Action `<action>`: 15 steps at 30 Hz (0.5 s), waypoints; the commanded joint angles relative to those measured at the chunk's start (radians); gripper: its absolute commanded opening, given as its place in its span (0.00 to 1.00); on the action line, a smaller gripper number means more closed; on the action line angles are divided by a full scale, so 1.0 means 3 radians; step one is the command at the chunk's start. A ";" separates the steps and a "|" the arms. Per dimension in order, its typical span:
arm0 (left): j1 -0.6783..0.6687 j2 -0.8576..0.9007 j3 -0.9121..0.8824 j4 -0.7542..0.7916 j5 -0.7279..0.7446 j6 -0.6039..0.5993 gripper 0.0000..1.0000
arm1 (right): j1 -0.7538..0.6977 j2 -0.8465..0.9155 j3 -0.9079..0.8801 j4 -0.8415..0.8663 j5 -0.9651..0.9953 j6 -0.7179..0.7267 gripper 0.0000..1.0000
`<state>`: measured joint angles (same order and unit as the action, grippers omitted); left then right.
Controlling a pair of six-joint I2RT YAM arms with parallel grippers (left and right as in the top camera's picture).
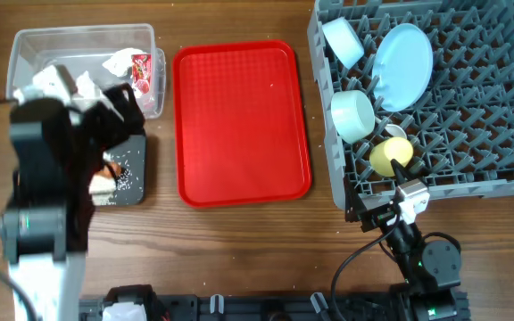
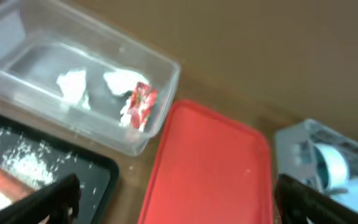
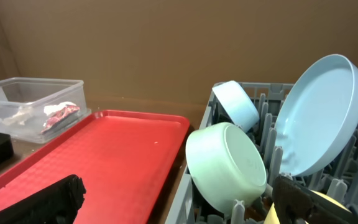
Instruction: Sort waste into correct bins and load items into the dishwasher rack
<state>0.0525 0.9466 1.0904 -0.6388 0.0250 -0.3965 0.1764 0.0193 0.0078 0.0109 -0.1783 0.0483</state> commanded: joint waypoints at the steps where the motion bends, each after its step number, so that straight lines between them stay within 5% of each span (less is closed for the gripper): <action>1: -0.0017 -0.0642 -0.0778 0.0474 -0.0024 0.0177 1.00 | 0.0019 -0.0033 -0.0009 0.0009 0.0045 0.0038 1.00; 9: -0.0022 -0.2172 -0.2499 0.1628 -0.0023 0.0177 1.00 | 0.0019 -0.0033 -0.0009 0.0009 0.0046 0.0038 1.00; 15: -0.0095 -0.2775 -0.3096 0.1869 -0.0024 0.0323 1.00 | 0.0019 -0.0033 -0.0009 0.0009 0.0046 0.0038 1.00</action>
<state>0.0376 0.1783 0.2176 -0.0978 0.0246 -0.3515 0.1764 0.0193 0.0074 0.0105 -0.1780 0.0483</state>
